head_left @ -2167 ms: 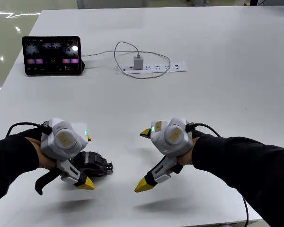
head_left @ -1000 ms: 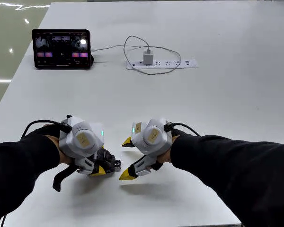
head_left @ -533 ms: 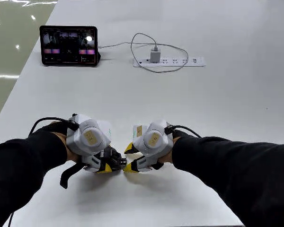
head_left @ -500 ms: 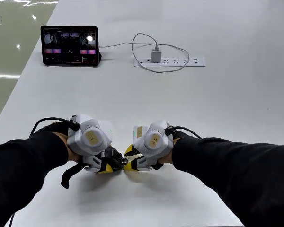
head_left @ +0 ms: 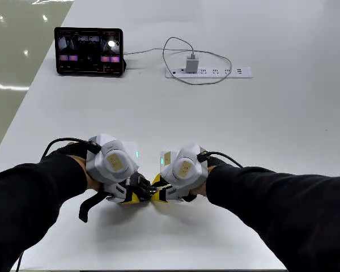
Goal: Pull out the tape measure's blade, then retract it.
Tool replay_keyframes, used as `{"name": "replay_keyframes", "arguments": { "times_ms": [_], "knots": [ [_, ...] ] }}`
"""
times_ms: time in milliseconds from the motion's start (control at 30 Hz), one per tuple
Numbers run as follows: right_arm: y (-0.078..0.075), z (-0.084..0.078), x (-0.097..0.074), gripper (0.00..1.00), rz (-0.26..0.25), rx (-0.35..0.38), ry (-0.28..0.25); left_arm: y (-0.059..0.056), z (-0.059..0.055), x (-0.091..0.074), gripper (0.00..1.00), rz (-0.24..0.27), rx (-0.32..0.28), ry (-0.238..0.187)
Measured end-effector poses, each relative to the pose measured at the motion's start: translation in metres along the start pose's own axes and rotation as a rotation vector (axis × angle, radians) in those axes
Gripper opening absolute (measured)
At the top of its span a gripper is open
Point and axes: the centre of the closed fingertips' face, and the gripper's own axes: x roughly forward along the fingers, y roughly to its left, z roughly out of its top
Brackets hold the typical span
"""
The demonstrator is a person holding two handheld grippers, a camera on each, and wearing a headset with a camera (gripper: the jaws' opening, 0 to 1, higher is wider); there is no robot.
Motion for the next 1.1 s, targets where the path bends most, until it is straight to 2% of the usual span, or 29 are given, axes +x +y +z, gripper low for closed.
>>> {"name": "replay_keyframes", "arguments": {
  "times_ms": [467, 1100],
  "knots": [
    [0.001, -0.006, -0.007, 0.1, 0.017, 0.021, -0.001, 0.0, 0.0, 0.001, 0.35, -0.005, -0.005, 0.008],
    [0.0, -0.016, -0.018, 0.1, 0.009, 0.031, 0.013, 0.0, 0.0, 0.001, 0.35, -0.001, -0.005, -0.001]
  ]
}}
